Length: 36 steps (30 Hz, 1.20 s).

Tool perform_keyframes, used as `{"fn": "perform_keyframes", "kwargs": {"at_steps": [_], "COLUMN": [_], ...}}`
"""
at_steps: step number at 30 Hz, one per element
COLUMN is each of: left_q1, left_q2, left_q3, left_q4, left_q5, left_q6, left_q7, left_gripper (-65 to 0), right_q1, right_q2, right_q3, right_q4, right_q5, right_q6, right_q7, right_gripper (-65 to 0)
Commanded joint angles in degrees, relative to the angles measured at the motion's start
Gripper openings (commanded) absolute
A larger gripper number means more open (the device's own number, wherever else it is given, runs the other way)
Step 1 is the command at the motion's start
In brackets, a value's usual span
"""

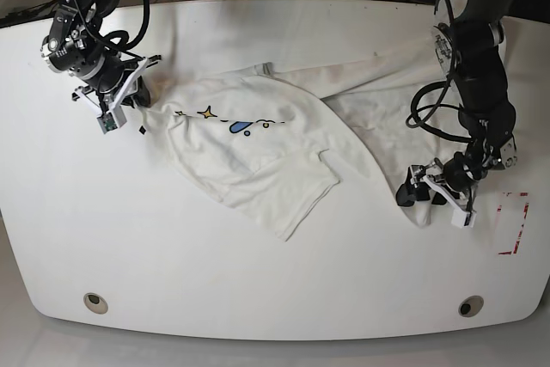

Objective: Fold the T-shirt properly
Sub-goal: 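Regrasp the shirt's hem corner with the left gripper, then lift the shirt with both grippers and lay it flat on the table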

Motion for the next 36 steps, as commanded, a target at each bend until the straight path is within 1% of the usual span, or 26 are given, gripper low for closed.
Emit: {"fn": "perform_keyframes", "kwargs": {"at_steps": [1,2,5,6,8,10,11,13,14,17,21,25,28,32,33,36], "left_q1": [-0.4,-0.4,-0.4,-0.4,-0.1,-0.1,0.0,0.6,0.9,3.8,8.6,13.4,15.7,16.0,15.9,14.8], "left_q2": [-0.1,-0.1,-0.3,-0.4,-0.5,-0.7,-0.7,-0.7,-0.7,-1.0,-0.8,-0.8,-0.8,-0.8,-0.8,-0.8], "left_q3": [0.2,0.2,0.2,0.2,0.2,0.2,0.2,0.2,0.2,0.1,-0.2,-0.2,-0.2,-0.4,-1.1,-3.1], "left_q4": [-0.2,-0.2,-0.2,-0.2,-0.2,-0.3,-0.2,0.1,1.1,7.4,21.5,35.3,43.7,52.6,55.2,60.8], "left_q5": [2.6,2.6,2.7,2.7,2.7,2.8,2.8,2.7,2.7,2.6,2.4,2.5,2.6,2.6,2.6,2.6], "left_q6": [1.0,1.7,5.8,7.1,10.2,11.9,12.7,13.2,13.2,13.3,13.4,13.5,13.5,13.5,13.5,13.5], "left_q7": [3.4,3.4,3.2,3.1,0.9,-0.3,-0.4,-0.4,-0.4,0.4,5.7,9.9,12.3,16.7,18.2,21.2], "left_gripper": [-12.6,-14.6,-30.6,-37.6,-55.8,-65.0,-65.0,-64.0,-64.9,-65.0,-65.0,-65.0,-65.0,-65.0,-65.0,-65.0], "right_q1": [0.4,0.4,0.4,0.4,0.4,0.4,0.4,0.8,1.1,1.2,1.0,1.6,4.3,8.2,9.9,14.1], "right_q2": [0.6,0.6,0.6,0.6,0.6,0.5,0.1,-0.5,-0.5,-0.5,-0.4,-0.1,0.4,0.6,1.6,2.8], "right_q3": [0.2,0.2,0.3,0.3,0.3,0.2,0.2,0.2,0.2,0.3,0.5,0.5,0.4,0.4,0.1,-0.7], "right_q4": [1.0,1.0,0.9,0.9,0.9,0.9,0.9,1.0,1.2,1.8,6.5,6.7,6.6,6.6,6.6,5.0], "right_q5": [0.8,0.8,0.8,0.8,0.8,0.8,0.8,0.6,0.7,0.8,0.8,0.5,0.4,0.4,0.4,0.4], "right_q6": [0.1,0.1,0.1,0.1,0.1,0.1,0.1,0.1,0.1,0.1,0.1,0.1,0.1,0.1,0.1,0.1], "right_q7": [1.3,1.3,1.3,1.3,1.3,1.3,1.3,1.4,1.3,1.3,1.2,1.2,1.2,1.2,1.1,1.1], "right_gripper": [-65.0,-65.0,-65.0,-65.0,-65.0,-65.0,-65.0,-65.0,-65.0,-65.0,-65.0,-65.0,-65.0,-65.0,-65.0,-65.0]}}
